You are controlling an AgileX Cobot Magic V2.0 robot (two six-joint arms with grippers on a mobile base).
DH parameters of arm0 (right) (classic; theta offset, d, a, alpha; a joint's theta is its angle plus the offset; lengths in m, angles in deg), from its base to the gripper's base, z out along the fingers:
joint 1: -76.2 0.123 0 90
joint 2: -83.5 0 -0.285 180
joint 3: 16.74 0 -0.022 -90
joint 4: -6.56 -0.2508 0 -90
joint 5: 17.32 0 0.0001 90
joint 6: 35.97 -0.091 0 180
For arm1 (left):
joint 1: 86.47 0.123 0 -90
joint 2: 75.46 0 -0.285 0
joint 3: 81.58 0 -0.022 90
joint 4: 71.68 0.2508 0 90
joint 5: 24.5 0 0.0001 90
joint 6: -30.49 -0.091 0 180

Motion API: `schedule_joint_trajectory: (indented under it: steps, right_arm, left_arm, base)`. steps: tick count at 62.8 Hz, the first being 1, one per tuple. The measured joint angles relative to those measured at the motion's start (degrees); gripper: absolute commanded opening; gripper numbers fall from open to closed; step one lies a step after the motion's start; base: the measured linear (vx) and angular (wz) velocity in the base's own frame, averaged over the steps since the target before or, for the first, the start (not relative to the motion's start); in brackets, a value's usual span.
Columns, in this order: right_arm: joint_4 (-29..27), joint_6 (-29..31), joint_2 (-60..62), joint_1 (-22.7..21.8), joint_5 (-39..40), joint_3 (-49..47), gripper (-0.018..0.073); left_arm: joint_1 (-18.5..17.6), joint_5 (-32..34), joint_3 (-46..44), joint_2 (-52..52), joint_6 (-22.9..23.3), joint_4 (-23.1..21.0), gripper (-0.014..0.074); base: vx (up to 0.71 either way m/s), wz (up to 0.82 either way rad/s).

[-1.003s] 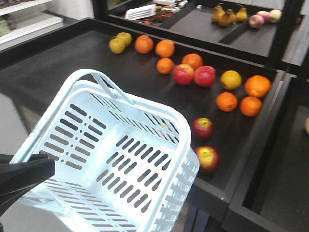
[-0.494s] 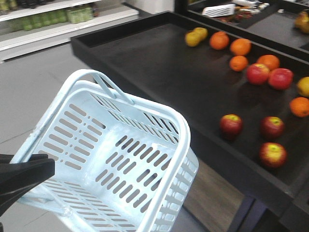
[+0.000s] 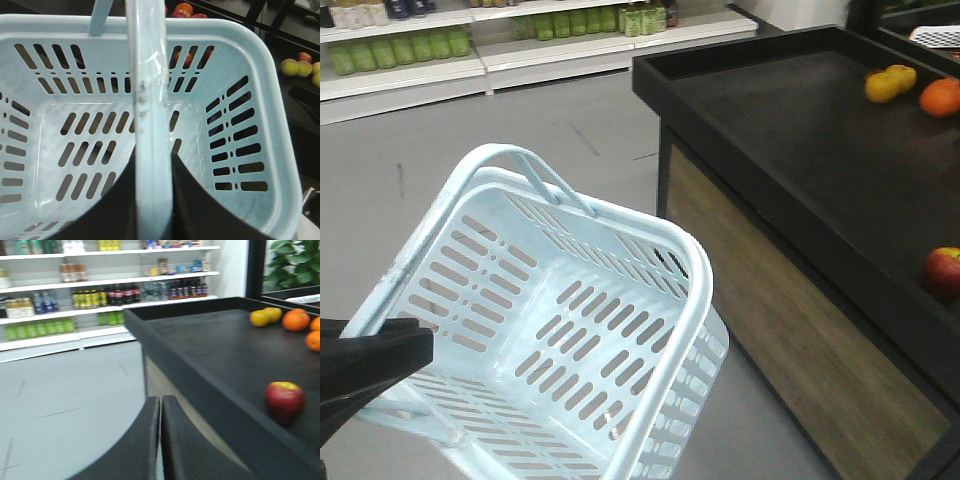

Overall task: Pick three apples into basket with both arms
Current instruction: 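Drive the base away from the table while holding the basket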

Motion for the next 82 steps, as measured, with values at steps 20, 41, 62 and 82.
schedule_joint_trajectory:
  steps: [20, 41, 62, 82]
  right_arm:
    - [0.0, 0.0, 0.0, 0.0, 0.0, 0.0, -0.0004]
    - [0.0, 0.0, 0.0, 0.0, 0.0, 0.0, -0.0004]
    - [0.0, 0.0, 0.0, 0.0, 0.0, 0.0, -0.0004]
    - [0.0, 0.0, 0.0, 0.0, 0.0, 0.0, -0.0004]
  left_arm:
    - [0.0, 0.0, 0.0, 0.0, 0.0, 0.0, -0.0006]
    - [0.0, 0.0, 0.0, 0.0, 0.0, 0.0, -0.0006]
    - [0.0, 0.0, 0.0, -0.11, 0.0, 0.0, -0.0006]
    - [0.0, 0.0, 0.0, -0.11, 0.0, 0.0, -0.0006]
  base:
    - [-0.17, 0.55]
    - [-0.12, 0.46]
    - [-0.04, 0.25]
    - [0.05, 0.22]
